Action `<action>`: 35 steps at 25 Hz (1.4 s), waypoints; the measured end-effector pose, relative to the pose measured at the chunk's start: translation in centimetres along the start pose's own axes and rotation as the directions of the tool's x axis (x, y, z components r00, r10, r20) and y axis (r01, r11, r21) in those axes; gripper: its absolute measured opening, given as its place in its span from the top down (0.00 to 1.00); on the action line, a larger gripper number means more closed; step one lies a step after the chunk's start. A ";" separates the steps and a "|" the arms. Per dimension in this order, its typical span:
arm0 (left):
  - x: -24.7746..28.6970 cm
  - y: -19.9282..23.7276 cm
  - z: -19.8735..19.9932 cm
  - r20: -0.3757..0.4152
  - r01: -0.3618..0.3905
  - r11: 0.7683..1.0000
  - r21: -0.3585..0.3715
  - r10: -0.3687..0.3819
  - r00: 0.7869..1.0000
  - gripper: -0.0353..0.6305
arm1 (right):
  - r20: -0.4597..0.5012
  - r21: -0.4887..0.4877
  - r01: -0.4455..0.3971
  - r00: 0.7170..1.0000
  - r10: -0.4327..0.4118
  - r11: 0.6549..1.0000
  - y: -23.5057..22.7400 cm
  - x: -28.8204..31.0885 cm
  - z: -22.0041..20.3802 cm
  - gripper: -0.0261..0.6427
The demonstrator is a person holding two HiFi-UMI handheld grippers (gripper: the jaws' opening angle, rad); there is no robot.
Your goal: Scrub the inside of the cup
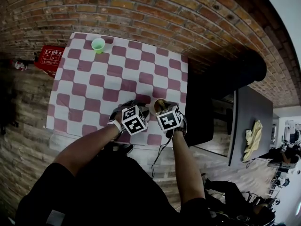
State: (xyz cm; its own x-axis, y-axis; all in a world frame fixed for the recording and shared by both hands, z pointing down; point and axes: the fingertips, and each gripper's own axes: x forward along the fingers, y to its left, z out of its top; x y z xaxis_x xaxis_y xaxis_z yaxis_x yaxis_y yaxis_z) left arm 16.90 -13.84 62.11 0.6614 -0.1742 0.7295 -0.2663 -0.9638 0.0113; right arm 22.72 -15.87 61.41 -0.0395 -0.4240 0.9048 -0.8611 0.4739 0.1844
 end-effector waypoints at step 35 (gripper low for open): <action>0.3 -0.4 1.0 0.017 0.022 1.000 -0.023 -0.021 1.000 0.74 | -0.139 0.159 -0.025 0.989 0.048 0.987 -0.2 0.0 -0.9 0.85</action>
State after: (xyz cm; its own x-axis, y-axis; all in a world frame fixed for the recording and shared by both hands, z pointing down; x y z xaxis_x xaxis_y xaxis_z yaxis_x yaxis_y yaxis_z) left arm 17.93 -13.69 61.65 0.6785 -0.1569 0.7177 -0.2677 -0.9626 0.0426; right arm 23.35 -15.25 61.72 -0.0094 -0.2891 0.9572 -0.9296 0.3554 0.0982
